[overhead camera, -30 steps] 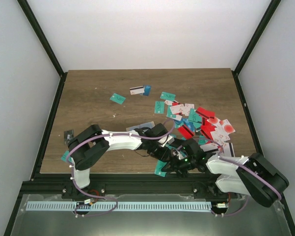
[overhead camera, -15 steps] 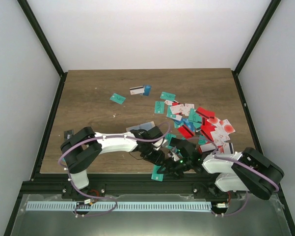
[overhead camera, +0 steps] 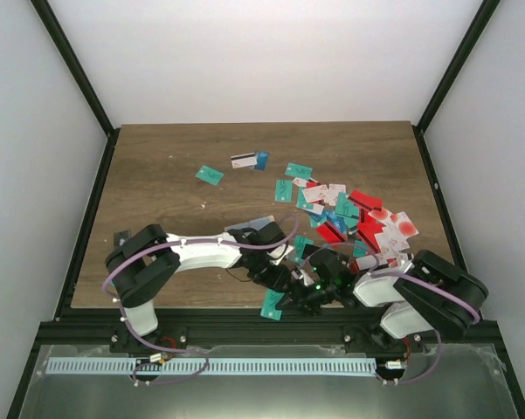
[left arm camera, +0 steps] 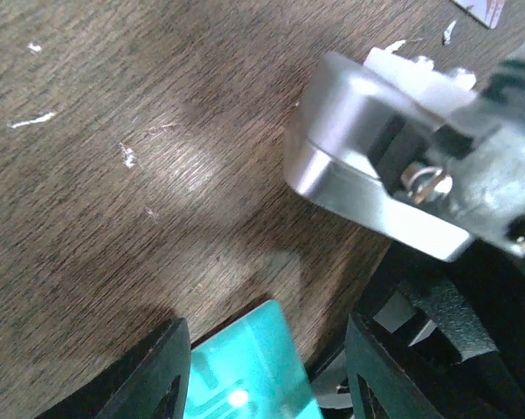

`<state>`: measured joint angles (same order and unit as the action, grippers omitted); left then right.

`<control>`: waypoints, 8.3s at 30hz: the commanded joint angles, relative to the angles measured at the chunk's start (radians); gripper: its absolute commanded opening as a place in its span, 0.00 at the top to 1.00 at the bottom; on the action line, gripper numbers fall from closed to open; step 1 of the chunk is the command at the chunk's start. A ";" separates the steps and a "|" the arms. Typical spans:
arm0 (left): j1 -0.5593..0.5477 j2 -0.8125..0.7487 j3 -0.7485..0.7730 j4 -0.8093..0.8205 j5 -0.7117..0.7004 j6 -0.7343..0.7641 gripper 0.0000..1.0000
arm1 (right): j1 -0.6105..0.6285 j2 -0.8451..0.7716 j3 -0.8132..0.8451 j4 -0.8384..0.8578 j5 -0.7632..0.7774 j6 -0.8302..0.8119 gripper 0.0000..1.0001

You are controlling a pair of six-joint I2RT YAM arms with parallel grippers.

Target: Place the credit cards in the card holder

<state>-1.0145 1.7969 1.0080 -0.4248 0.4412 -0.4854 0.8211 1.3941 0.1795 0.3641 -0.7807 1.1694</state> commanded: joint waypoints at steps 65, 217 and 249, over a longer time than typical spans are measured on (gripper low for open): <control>0.067 -0.217 -0.334 0.002 0.170 -0.028 0.53 | 0.186 0.053 -0.003 -0.105 0.347 0.148 0.99; 0.652 -0.100 -0.036 -0.117 0.325 0.076 0.96 | -0.388 0.513 0.933 -0.645 0.158 -0.588 0.74; 0.655 -0.012 -0.049 0.022 0.401 0.080 0.96 | -0.388 0.585 0.907 -0.636 0.127 -0.590 0.77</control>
<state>-0.3645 1.7782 0.9356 -0.4259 0.8177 -0.4313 0.4397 1.9396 1.0836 -0.2604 -0.6708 0.5816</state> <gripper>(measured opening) 0.040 0.233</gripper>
